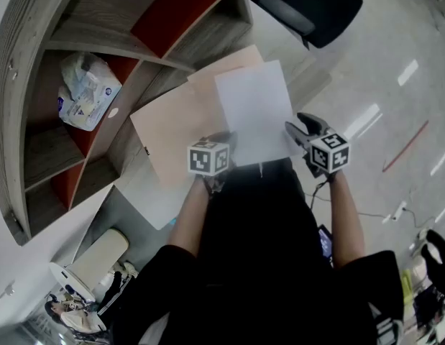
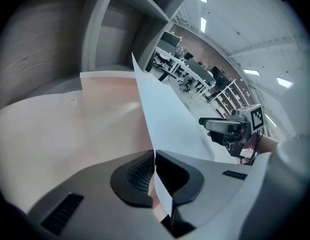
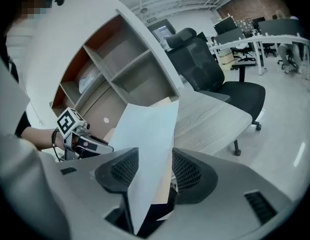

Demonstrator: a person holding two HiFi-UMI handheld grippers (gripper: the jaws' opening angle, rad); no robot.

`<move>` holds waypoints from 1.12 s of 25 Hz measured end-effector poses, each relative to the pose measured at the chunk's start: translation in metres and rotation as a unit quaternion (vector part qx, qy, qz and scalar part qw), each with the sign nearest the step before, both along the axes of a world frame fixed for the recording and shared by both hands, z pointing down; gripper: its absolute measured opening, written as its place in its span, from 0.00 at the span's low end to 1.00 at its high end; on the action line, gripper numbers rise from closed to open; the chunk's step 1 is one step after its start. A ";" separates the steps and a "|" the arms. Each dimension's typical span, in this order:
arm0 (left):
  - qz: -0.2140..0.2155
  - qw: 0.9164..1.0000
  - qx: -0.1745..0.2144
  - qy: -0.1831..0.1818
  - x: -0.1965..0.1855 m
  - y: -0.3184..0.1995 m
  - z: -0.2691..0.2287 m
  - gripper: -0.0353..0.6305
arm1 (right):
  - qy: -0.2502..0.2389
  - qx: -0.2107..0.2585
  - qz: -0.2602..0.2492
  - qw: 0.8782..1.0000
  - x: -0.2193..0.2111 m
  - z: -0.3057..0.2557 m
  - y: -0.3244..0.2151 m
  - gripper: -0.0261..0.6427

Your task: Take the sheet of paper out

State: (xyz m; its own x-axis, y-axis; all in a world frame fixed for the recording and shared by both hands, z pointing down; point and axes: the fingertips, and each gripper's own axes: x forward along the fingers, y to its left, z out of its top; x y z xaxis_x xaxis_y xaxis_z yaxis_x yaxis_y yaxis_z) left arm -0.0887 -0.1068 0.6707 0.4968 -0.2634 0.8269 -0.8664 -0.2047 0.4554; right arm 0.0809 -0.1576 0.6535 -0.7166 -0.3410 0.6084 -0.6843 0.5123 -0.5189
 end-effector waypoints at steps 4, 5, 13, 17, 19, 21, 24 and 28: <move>-0.001 1.000 -0.004 0.000 0.002 -0.001 0.006 0.13 | 0.003 -0.016 0.018 1.000 0.003 0.010 -0.001 0.35; -0.001 1.000 -0.006 0.000 0.002 -0.002 0.007 0.13 | -0.001 -0.024 0.022 0.999 0.004 0.012 -0.001 0.35; -0.002 1.000 0.008 0.003 0.006 -0.008 0.005 0.13 | -0.052 -0.060 0.047 0.996 0.000 0.014 -0.007 0.36; 0.003 1.000 0.012 0.000 0.008 -0.011 0.005 0.13 | -0.057 -0.061 0.046 0.995 0.000 0.017 -0.009 0.36; 0.003 1.000 0.008 -0.005 0.008 -0.010 0.007 0.13 | -0.058 -0.061 0.047 0.995 -0.001 0.015 -0.011 0.35; 0.005 1.000 0.007 -0.007 0.008 -0.011 0.007 0.13 | -0.063 -0.062 0.049 0.995 -0.001 0.015 -0.010 0.35; 0.010 1.000 0.013 -0.005 0.011 -0.014 0.004 0.13 | -0.060 -0.052 0.047 0.996 -0.001 0.010 -0.012 0.35; 0.011 1.000 0.020 -0.001 0.014 -0.018 0.000 0.13 | -0.053 -0.042 0.042 0.997 0.001 0.006 -0.013 0.32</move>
